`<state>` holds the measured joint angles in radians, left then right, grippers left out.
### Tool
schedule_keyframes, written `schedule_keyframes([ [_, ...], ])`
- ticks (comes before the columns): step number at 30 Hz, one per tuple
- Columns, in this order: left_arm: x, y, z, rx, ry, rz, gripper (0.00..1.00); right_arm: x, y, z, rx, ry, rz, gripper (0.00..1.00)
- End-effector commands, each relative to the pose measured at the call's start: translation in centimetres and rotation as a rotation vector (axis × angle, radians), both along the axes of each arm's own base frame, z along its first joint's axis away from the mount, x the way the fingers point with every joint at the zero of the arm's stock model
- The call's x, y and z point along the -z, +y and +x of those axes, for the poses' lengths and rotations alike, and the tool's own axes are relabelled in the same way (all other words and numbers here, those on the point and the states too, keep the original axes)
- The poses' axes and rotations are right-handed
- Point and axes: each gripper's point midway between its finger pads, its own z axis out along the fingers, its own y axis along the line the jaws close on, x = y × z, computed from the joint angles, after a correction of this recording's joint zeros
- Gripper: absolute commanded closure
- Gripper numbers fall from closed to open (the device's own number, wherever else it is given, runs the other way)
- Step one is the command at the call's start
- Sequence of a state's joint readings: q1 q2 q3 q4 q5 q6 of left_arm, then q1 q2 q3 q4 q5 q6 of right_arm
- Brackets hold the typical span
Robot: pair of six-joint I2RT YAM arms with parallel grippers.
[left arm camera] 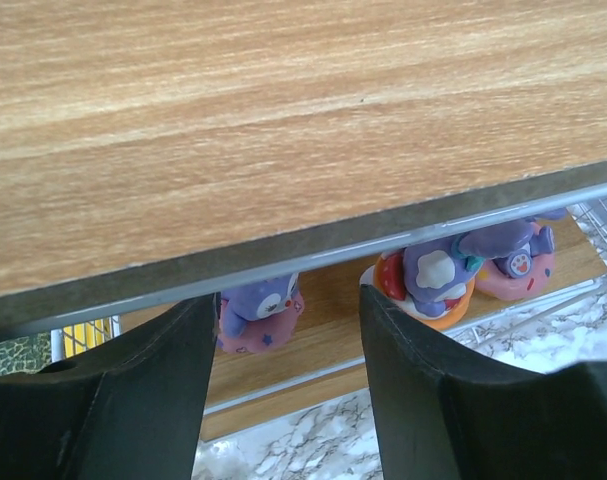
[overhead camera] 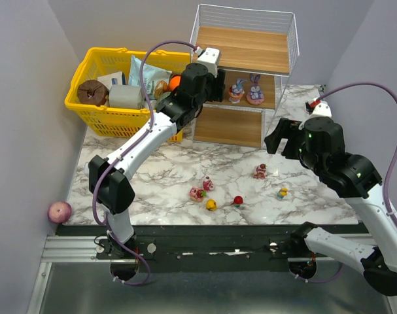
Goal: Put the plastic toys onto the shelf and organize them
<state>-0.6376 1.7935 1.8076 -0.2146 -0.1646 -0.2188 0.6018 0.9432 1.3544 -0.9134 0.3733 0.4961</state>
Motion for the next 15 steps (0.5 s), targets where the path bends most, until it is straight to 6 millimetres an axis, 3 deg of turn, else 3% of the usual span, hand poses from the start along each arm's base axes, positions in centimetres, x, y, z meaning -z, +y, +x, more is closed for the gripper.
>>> schedule_keyframes([
  [1, -0.7, 1.1, -0.6, -0.036, -0.004, -0.030, 0.39, -0.2, -0.3, -0.1, 0.002, -0.021, 0.004, 0.07],
  [6, 0.9, 1.6, -0.8, -0.078, 0.038, -0.062, 0.57, 0.2, -0.4, -0.2, 0.006, -0.018, 0.007, 0.07],
  [15, 1.8, 2.2, -0.3, -0.137, 0.034, -0.114, 0.68, 0.7, -0.4, -0.4, 0.008, -0.010, 0.016, 0.07],
])
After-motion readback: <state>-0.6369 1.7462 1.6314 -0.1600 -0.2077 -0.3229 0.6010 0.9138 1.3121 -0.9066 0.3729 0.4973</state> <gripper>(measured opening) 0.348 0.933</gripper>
